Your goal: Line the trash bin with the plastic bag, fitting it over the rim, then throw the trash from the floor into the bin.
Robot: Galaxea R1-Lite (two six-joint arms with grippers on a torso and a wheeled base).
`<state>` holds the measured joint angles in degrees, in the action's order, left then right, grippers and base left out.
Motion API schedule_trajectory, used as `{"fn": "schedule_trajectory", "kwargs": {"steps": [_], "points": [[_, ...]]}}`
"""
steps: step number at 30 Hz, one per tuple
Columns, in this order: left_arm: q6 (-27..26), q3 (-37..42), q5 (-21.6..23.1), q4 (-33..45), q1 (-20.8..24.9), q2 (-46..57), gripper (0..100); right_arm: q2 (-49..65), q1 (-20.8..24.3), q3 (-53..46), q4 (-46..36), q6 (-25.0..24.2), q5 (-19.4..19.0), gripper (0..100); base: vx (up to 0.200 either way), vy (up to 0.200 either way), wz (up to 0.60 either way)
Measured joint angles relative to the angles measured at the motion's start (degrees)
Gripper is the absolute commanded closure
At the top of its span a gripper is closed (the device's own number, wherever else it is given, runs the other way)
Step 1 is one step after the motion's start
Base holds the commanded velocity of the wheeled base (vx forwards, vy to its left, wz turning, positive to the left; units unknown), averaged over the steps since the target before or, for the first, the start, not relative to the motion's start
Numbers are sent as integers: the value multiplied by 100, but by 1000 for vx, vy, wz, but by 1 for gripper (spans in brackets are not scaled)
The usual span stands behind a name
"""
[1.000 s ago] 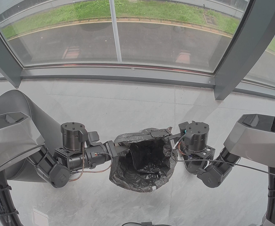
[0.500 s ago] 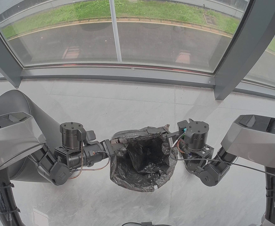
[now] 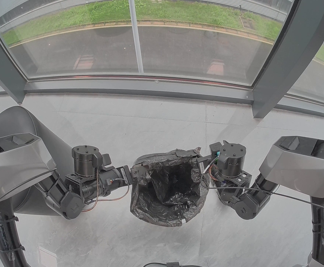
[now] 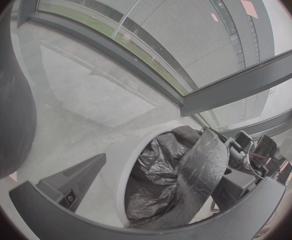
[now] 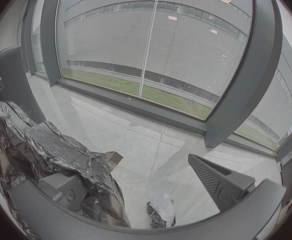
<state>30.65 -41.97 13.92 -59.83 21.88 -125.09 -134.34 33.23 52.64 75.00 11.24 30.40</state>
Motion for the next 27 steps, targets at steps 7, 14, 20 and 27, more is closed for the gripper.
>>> {"fn": "schedule_trajectory", "kwargs": {"steps": [7, 14, 20, 27], "points": [[-240, -9, -602, 2, -17, 1, 0, -4, -22, 0, 2, -2, 0, 0, 0, 0, 0], [-255, -11, -640, -176, -78, -5, 0, -6, -60, 6, 5, 0, -2, 0, 0, 0, 0], [-271, -22, -629, -334, -229, -94, 0, -56, -206, 177, 9, -5, -163, 0, 0, 0, 0], [-279, -33, -613, -352, -323, -223, 0, -190, -256, 295, 183, -16, -354, 0, 0, 0, 0]]}}
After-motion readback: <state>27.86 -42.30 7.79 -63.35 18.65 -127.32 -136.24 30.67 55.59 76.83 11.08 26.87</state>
